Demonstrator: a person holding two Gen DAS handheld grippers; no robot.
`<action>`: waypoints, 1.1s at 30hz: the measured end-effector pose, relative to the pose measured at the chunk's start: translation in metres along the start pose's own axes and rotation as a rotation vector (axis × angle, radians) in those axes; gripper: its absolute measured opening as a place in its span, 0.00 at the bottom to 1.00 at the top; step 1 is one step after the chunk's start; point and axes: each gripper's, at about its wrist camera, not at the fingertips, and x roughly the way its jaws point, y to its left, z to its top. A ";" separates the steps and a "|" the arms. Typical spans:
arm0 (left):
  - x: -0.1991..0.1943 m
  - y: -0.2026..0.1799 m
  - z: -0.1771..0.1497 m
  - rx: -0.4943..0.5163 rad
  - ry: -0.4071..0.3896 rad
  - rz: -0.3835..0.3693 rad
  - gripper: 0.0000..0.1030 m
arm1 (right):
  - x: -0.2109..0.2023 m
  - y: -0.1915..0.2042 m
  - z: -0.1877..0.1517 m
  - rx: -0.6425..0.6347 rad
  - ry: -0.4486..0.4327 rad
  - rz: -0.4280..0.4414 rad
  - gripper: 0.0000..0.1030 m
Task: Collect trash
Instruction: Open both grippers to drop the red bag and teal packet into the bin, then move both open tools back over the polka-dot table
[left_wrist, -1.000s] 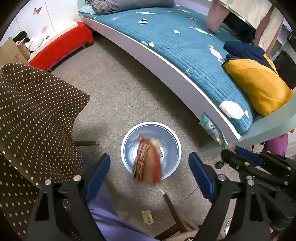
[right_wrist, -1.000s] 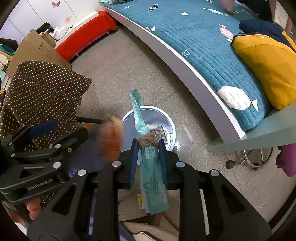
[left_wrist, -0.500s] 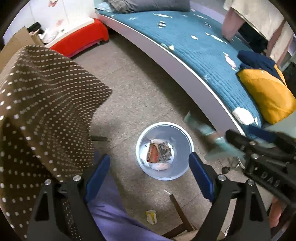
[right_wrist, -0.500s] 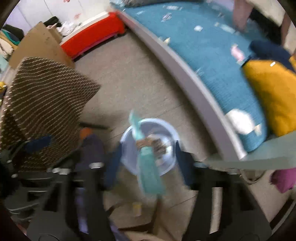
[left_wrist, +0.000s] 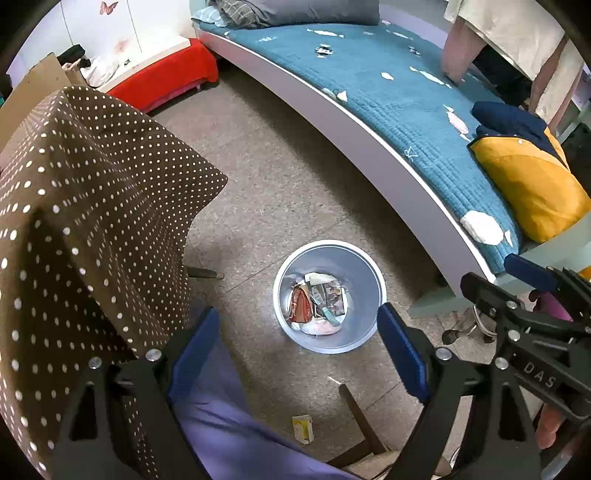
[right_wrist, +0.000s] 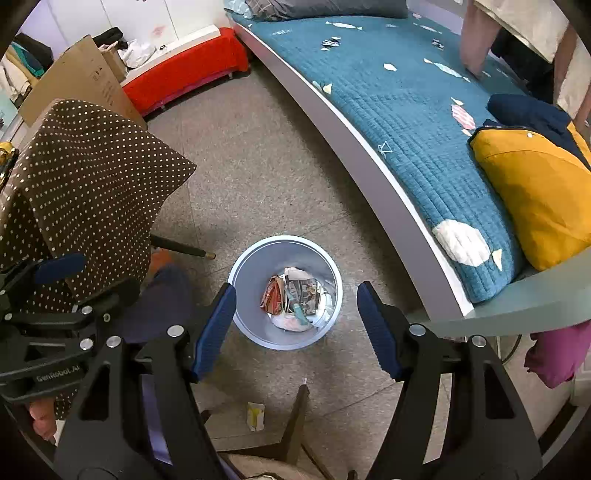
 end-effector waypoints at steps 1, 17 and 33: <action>-0.001 -0.001 -0.001 0.001 -0.001 0.002 0.83 | -0.002 0.000 -0.002 -0.001 -0.003 -0.002 0.65; -0.061 -0.013 -0.026 0.036 -0.118 -0.003 0.83 | -0.059 0.006 -0.022 -0.001 -0.126 0.001 0.66; -0.145 0.021 -0.062 -0.024 -0.301 -0.001 0.85 | -0.119 0.052 -0.033 -0.073 -0.266 0.074 0.68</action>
